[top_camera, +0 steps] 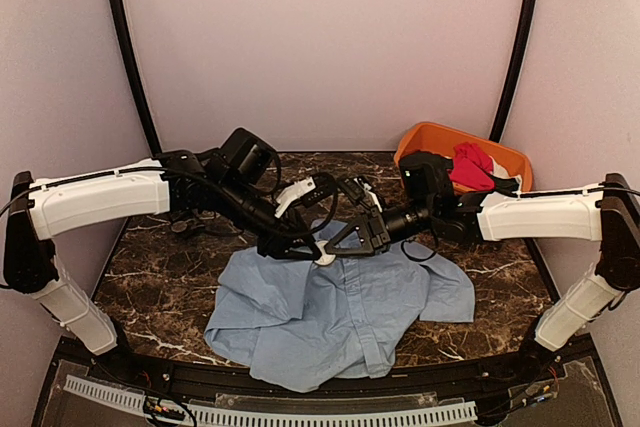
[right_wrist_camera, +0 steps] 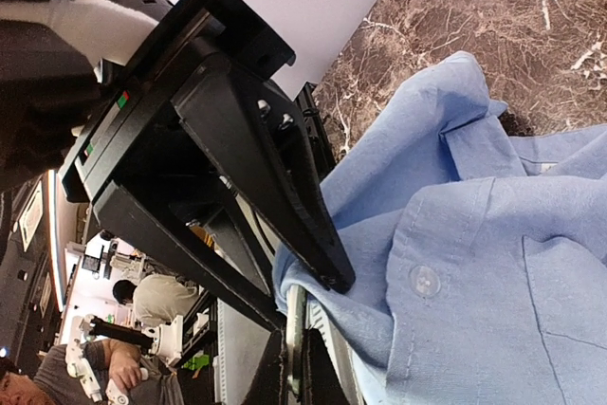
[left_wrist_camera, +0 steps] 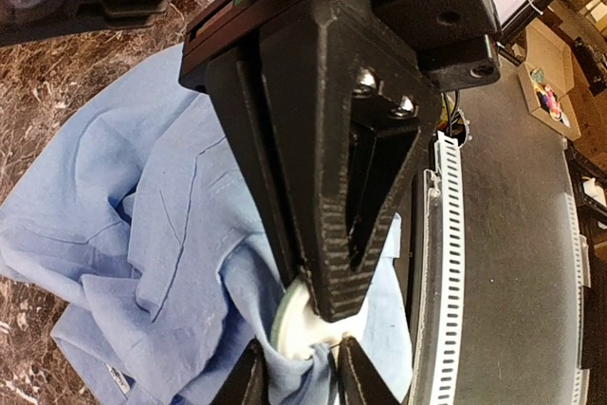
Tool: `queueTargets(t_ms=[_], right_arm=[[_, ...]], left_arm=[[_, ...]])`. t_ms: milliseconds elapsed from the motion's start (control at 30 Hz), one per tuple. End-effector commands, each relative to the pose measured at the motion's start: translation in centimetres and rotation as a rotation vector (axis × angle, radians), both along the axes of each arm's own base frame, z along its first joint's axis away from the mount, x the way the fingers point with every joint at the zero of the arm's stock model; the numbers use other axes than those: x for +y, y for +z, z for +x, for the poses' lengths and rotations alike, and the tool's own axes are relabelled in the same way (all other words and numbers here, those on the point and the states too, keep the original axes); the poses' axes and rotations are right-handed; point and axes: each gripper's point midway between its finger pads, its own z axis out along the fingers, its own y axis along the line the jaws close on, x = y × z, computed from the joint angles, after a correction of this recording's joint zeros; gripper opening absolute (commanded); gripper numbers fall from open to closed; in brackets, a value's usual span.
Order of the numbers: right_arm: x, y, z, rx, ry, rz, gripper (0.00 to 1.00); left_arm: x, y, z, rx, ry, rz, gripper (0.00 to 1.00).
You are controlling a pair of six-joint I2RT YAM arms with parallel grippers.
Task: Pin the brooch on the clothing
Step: Pin the brooch to the flattened clothing.
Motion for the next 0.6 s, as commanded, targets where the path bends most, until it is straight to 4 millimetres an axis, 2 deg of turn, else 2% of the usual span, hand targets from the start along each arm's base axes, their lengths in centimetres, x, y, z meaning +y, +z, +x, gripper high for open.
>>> queueTargets(t_ms=[0, 200, 333, 433, 467, 500, 567], right_arm=[[0.1, 2.3, 0.3, -0.042, 0.006, 0.065, 0.00], [0.1, 2.4, 0.4, -0.044, 0.002, 0.063, 0.00], [-0.2, 1.9, 1.0, -0.039, -0.026, 0.050, 0.00], [-0.6, 1.4, 1.8, -0.006, -0.070, 0.033, 0.00], [-0.7, 1.3, 2.0, 0.003, -0.083, 0.029, 0.00], [-0.7, 1.2, 2.2, 0.013, -0.095, 0.026, 0.00], [-0.6, 1.2, 2.4, 0.026, -0.109, 0.027, 0.00]], left_arm=[[0.4, 0.4, -0.2, -0.026, -0.009, 0.015, 0.28], [0.7, 1.1, 0.1, -0.055, 0.014, 0.007, 0.32], [1.3, 2.5, 1.4, -0.107, 0.088, -0.027, 0.48], [2.5, 3.4, 3.3, -0.188, 0.190, -0.042, 0.67], [2.9, 4.1, 3.4, -0.213, 0.205, -0.055, 0.71], [3.2, 4.0, 3.7, -0.232, 0.221, -0.048, 0.77], [3.8, 4.4, 3.6, -0.256, 0.222, -0.041, 0.85]])
